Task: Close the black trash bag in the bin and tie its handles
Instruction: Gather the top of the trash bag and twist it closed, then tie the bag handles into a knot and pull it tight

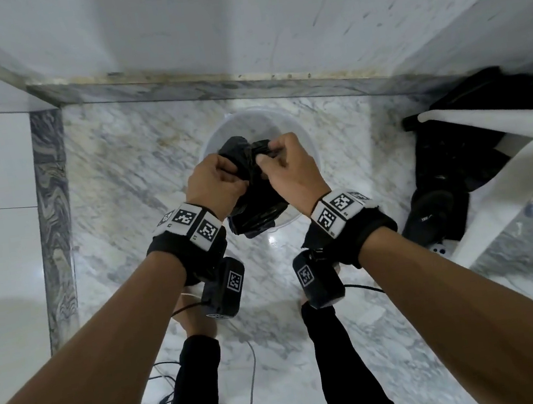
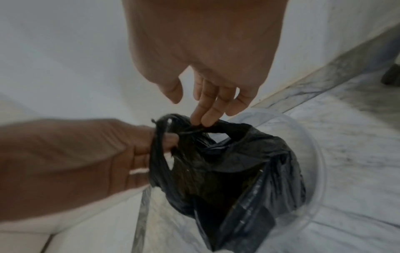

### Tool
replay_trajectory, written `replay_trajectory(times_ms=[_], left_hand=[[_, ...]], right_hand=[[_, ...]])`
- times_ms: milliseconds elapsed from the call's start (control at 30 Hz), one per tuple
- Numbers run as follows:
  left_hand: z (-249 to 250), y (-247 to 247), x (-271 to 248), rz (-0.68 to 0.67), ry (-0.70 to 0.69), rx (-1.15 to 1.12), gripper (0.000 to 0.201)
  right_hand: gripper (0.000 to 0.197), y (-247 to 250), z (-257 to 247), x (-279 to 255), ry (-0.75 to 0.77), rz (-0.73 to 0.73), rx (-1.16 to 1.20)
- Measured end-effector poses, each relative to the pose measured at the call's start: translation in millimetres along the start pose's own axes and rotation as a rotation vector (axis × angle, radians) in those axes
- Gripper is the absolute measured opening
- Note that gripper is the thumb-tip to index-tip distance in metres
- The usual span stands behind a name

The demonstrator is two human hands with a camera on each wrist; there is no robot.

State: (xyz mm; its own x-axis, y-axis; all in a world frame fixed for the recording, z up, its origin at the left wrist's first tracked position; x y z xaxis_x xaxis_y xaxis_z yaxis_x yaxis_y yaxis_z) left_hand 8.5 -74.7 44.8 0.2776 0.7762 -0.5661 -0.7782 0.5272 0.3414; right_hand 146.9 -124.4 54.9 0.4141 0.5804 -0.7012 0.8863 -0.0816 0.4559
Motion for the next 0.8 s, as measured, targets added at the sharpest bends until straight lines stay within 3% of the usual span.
replay_trajectory(times_ms=[100, 200, 300, 400, 467, 633, 800], left_hand=[[2, -2, 0, 0.001, -0.029, 0.020, 0.029], [0, 1, 4, 0.020, -0.048, 0.028, 0.034], [-1, 13, 15, 0.055, -0.102, 0.091, 0.030], [0, 26, 26, 0.057, -0.190, 0.259, 0.019], [-2, 33, 33, 0.036, -0.233, 0.396, 0.022], [-16, 45, 47, -0.024, -0.394, 0.716, 0.033], [-28, 39, 48, -0.158, -0.496, 1.008, 0.029]], right_hand=[[0.044, -5, -10, 8, -0.017, -0.068, -0.064], [0.034, -9, -10, 18, 0.009, -0.079, -0.125], [0.024, 0, -7, 24, 0.093, 0.007, -0.213], [0.013, 12, 1, 29, 0.202, 0.033, -0.359], [0.007, 18, 10, 36, 0.233, 0.017, -0.442], [0.028, 30, 30, 57, 0.384, -0.024, -0.778], [0.030, 39, 47, 73, 0.437, -0.021, -1.132]])
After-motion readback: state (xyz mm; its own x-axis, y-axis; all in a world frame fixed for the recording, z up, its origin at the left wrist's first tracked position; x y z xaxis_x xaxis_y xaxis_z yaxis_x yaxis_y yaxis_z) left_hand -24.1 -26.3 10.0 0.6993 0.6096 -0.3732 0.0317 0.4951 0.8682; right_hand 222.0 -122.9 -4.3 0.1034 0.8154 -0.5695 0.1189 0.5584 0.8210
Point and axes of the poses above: each hand's wrist, its own x-axis towards the middle knuckle, its own y-axis out of the back of the hand, z = x × y, the point moved 4 cm from there along x, towards the middle knuckle, and after that the axes turned 9 degrees about -y, right-handed, at the moved point
